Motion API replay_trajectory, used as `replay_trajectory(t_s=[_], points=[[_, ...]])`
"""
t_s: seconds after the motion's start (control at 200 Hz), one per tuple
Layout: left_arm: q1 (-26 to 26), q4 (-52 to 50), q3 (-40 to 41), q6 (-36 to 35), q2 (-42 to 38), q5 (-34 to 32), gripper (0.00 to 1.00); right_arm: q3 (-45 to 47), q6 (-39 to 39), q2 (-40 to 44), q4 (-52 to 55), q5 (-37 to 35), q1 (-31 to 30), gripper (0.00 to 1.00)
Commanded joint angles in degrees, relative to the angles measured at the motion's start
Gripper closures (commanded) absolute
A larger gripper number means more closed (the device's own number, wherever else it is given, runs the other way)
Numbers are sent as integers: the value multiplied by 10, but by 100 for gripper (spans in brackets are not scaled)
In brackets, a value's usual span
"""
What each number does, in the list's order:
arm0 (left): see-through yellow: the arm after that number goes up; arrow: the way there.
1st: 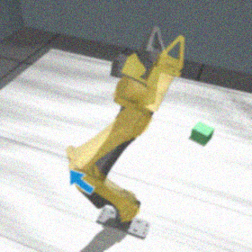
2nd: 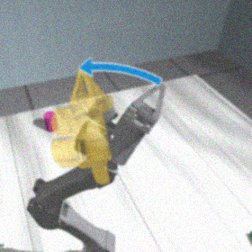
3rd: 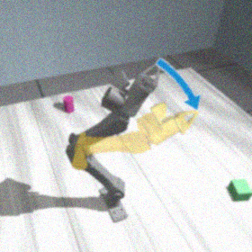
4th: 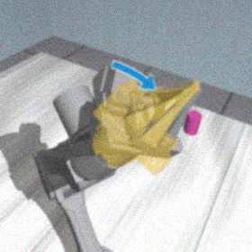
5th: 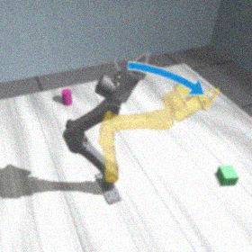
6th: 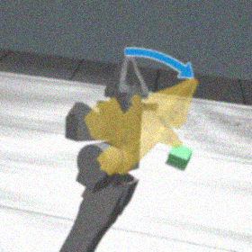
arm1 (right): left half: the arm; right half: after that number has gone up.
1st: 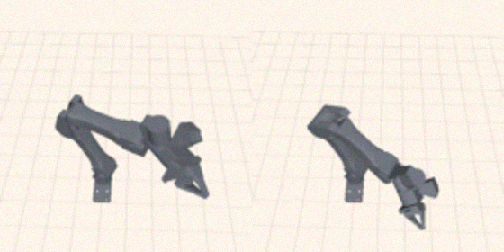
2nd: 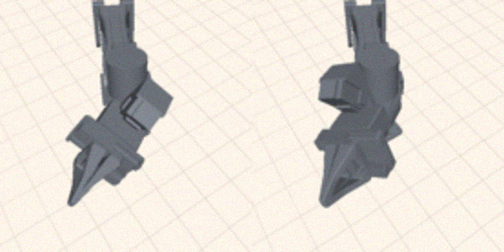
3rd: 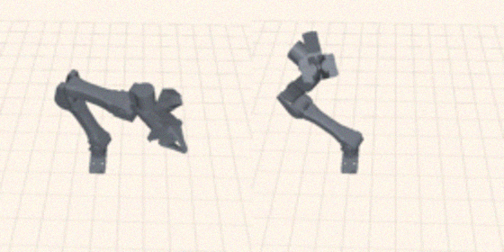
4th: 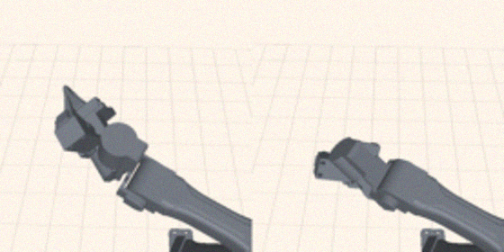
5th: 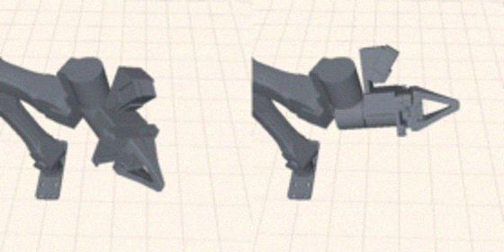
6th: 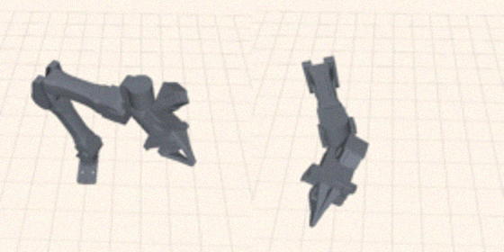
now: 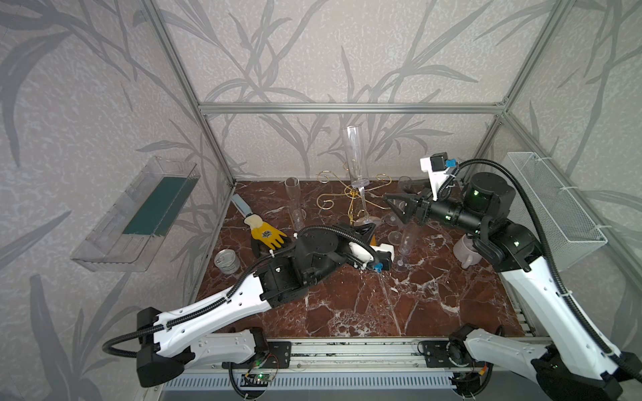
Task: Take the wine glass off the wine glass rack
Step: Pick up the wine glass from the wine glass rack.
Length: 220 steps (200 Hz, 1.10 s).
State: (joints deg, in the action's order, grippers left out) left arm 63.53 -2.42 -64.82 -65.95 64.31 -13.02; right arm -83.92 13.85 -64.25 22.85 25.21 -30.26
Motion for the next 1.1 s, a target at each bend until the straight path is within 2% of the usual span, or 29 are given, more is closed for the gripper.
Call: replay_trajectory(t_s=[0.0, 0.15, 0.37, 0.44, 0.565, 0.83, 0.875, 0.994, 1.039, 1.094], points=[[18, 105, 16, -112, -22, -48, 100, -7, -32, -1, 14, 26, -19, 14], [34, 148, 43, -156, -21, -56, 100, 10, -39, -9, -11, 44, -43, 19], [45, 161, 54, -168, -14, -68, 100, 20, -63, -27, -35, 35, -76, 32], [47, 164, 59, -173, -14, -68, 100, 23, -63, -32, -43, 32, -79, 40], [48, 168, 62, -175, -11, -72, 100, 37, -54, -33, -68, 28, -79, 61], [50, 160, 66, -174, -14, -71, 100, 49, -47, -35, -87, 23, -81, 92], [49, 164, 69, -174, -14, -71, 100, 51, -46, -35, -86, 16, -81, 99], [50, 198, 89, -184, -20, -60, 100, 55, -50, -33, -86, 10, -81, 100], [50, 220, 103, -194, -23, -52, 89, 57, -52, -33, -89, 7, -82, 100], [51, 242, 114, -194, -28, -42, 68, 60, -54, -30, -94, 2, -82, 100]])
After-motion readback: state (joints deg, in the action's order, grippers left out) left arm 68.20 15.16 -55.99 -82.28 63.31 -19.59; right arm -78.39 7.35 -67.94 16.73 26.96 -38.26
